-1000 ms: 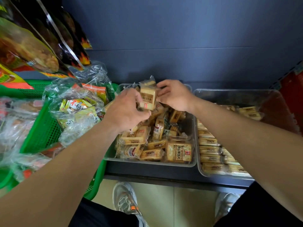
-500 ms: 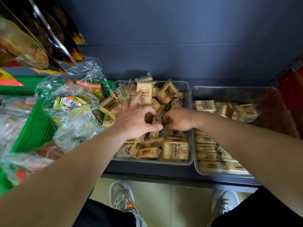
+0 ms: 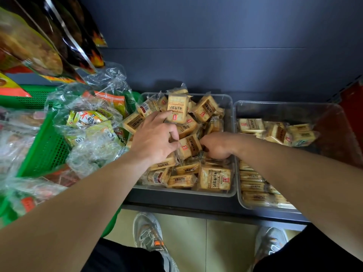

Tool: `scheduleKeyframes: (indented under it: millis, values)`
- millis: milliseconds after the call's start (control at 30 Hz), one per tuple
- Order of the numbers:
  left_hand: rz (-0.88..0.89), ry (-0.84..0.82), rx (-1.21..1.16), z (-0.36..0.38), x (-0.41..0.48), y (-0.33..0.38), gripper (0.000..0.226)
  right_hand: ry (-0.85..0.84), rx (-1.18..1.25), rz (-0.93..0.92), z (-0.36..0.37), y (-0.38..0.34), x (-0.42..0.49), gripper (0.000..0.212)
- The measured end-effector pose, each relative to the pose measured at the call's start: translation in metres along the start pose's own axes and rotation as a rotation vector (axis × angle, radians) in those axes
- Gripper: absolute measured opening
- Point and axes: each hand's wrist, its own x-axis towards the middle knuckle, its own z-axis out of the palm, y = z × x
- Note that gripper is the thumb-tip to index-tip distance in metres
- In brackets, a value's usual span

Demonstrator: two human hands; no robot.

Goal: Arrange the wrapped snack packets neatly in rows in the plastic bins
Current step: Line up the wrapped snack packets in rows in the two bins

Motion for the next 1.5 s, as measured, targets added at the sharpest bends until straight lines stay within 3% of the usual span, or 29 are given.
scheduleKeyframes:
  millis: [167,300,467,567,700,867,967,1100,1233,1300,1400,1500]
  values:
    - [-0.005,0.076,-0.042,-0.013,0.003,-0.004,0.005,-0.049,0.025,0.006,-0.004,0.000,0.001,0.030]
    - [-0.019,0.031,-0.099,-0.016,0.002,-0.007,0.011,-0.057,0.091,-0.008,-0.007,0.004,0.005,0.025]
    - [-0.015,-0.133,-0.071,-0.011,0.005,-0.006,0.044,0.028,0.512,-0.066,-0.019,0.015,-0.005,0.024]
    - [-0.022,-0.242,0.089,-0.004,0.004,0.005,0.063,0.095,0.598,-0.087,-0.015,0.015,-0.008,0.021]
    - [-0.043,-0.204,0.134,0.001,0.002,0.020,0.070,0.109,0.707,-0.132,-0.011,0.010,-0.013,0.021]
    - [-0.051,-0.188,0.037,-0.005,-0.001,0.025,0.052,0.200,0.639,-0.118,-0.012,0.010,-0.013,0.018]
    - [-0.093,-0.172,-0.233,-0.021,-0.004,0.020,0.037,0.241,0.476,-0.055,-0.012,0.012,-0.008,0.023]
    - [-0.173,0.065,-0.528,-0.044,-0.004,-0.002,0.021,0.090,0.284,-0.020,-0.009,0.004,-0.005,0.036]
    - [-0.248,0.154,-0.412,-0.044,0.001,-0.026,0.019,0.011,0.178,0.011,-0.003,-0.002,0.000,0.044]
    - [-0.284,0.146,-0.413,-0.038,0.002,-0.032,0.028,-0.014,0.152,0.020,-0.002,-0.003,0.002,0.045]
    - [-0.279,0.109,-0.353,-0.032,0.002,-0.036,0.040,-0.055,0.147,0.028,-0.003,-0.006,0.004,0.041]
    - [-0.242,0.091,-0.312,-0.030,0.003,-0.035,0.038,-0.080,0.167,0.021,-0.005,-0.005,0.009,0.033]
